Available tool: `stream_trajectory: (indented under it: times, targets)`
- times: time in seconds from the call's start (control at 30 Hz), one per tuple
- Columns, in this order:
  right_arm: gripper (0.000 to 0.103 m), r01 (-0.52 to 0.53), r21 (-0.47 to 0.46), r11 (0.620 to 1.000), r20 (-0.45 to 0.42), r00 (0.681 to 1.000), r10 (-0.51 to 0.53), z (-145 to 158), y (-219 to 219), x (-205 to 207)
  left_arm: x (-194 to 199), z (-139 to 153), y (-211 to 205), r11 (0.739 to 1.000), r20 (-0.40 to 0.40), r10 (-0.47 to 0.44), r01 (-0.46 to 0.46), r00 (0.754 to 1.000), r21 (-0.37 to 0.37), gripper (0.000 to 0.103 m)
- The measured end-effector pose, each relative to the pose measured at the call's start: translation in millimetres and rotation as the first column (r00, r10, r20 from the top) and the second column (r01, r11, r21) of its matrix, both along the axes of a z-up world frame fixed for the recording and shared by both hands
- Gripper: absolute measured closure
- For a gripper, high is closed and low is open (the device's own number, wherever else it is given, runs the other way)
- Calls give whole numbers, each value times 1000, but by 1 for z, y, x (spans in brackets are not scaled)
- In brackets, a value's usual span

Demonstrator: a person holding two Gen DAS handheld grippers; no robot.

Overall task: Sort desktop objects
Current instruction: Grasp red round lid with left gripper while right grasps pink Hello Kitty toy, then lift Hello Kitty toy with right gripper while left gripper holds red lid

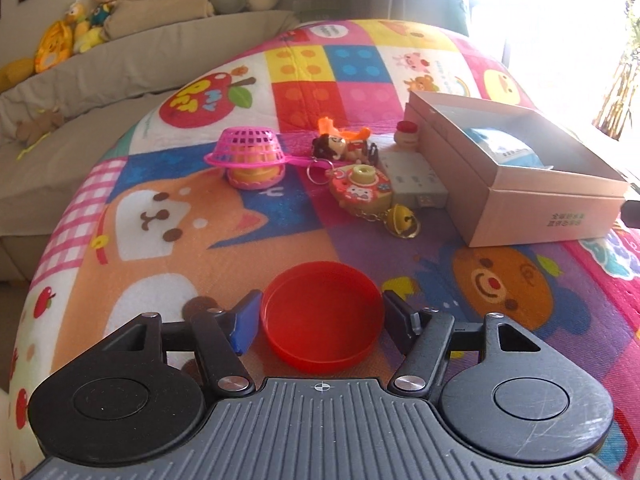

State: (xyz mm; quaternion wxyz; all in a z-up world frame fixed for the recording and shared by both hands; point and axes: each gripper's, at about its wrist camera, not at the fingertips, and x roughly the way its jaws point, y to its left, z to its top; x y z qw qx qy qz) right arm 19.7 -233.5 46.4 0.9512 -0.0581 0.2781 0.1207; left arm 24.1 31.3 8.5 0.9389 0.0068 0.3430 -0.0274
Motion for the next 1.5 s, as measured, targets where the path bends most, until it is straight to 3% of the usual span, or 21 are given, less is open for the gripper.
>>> stream_trajectory:
  times: [0.2,0.4,0.47,0.63,0.83,0.93,1.0,1.17,1.3,1.5]
  targets:
    - [20,-120,-53,991,19,992,121,13,45,7,-39,2,-7,987,-6,-137,136,990,-87,33]
    - [20,-284,-111,952,-26,959,283,14,116,38,-56,-2,-7,987,27,-134,135,991,-85,25]
    - [30,-317,-141,938,-68,948,310,10,140,53,-56,-2,-7,988,28,-124,126,992,-88,17]
    - [45,-330,-147,932,-162,938,307,0,186,100,-55,-2,0,985,34,-115,118,993,-124,15]
    - [45,-299,-190,935,-297,925,236,-25,215,153,-56,-2,6,981,42,-102,108,994,-162,10]
    - [44,-306,-237,922,-290,928,234,-29,225,159,-55,-2,8,978,41,-102,108,994,-177,9]
    - [53,-332,-249,910,-300,920,253,-30,229,155,-55,-2,8,978,41,-102,108,994,-179,9]
    - [53,-430,-215,877,-320,879,353,-27,222,117,-54,-2,7,979,37,-106,111,994,-173,8]
    - [53,-510,-234,828,-321,844,429,-24,202,71,-58,-2,0,979,28,-150,152,988,-138,7]
    - [53,-508,-221,832,-320,844,430,-24,154,33,-62,-4,-12,982,1,-180,180,984,-56,6]
